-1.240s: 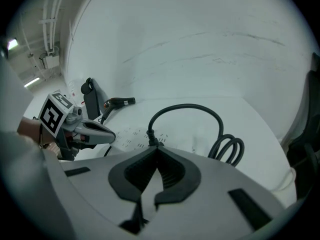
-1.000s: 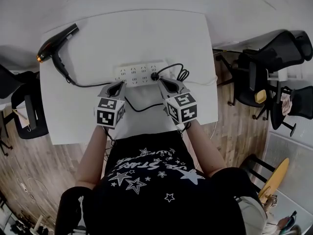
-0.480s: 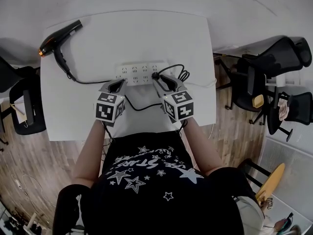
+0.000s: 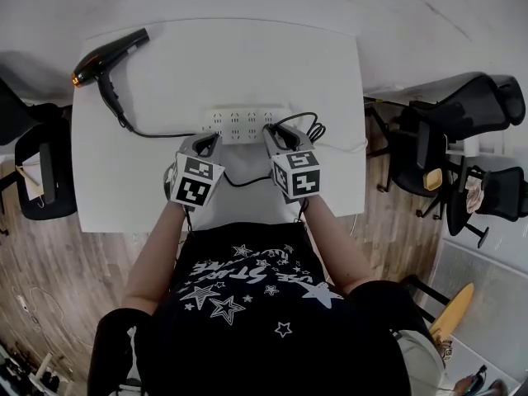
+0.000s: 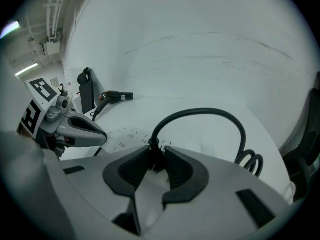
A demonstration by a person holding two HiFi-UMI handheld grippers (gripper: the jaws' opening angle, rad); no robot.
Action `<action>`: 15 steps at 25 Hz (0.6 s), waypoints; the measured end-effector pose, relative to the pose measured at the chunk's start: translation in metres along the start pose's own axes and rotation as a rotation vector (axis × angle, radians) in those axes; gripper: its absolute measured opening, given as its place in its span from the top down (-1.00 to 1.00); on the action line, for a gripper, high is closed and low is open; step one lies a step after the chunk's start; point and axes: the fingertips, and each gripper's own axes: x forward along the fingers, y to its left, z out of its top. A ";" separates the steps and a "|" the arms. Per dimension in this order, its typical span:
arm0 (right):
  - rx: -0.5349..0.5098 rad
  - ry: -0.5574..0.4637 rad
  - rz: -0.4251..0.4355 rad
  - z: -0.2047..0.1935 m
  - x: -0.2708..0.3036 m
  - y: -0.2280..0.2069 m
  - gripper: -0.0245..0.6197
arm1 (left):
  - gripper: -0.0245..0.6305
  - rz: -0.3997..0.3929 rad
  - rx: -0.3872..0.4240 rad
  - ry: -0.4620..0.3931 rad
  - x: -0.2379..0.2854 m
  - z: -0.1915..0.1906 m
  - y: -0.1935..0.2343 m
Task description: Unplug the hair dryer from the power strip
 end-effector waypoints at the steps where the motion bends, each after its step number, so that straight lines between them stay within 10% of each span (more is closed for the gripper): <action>1: 0.002 -0.005 -0.005 0.000 0.000 0.000 0.61 | 0.90 0.001 0.001 0.004 0.000 0.000 0.000; 9: -0.229 -0.034 -0.074 -0.002 -0.004 0.010 0.64 | 0.90 0.051 0.012 0.031 0.000 -0.001 0.001; 15: -0.089 -0.030 0.002 -0.004 -0.004 0.005 0.65 | 0.90 0.027 0.041 0.046 0.000 -0.001 0.000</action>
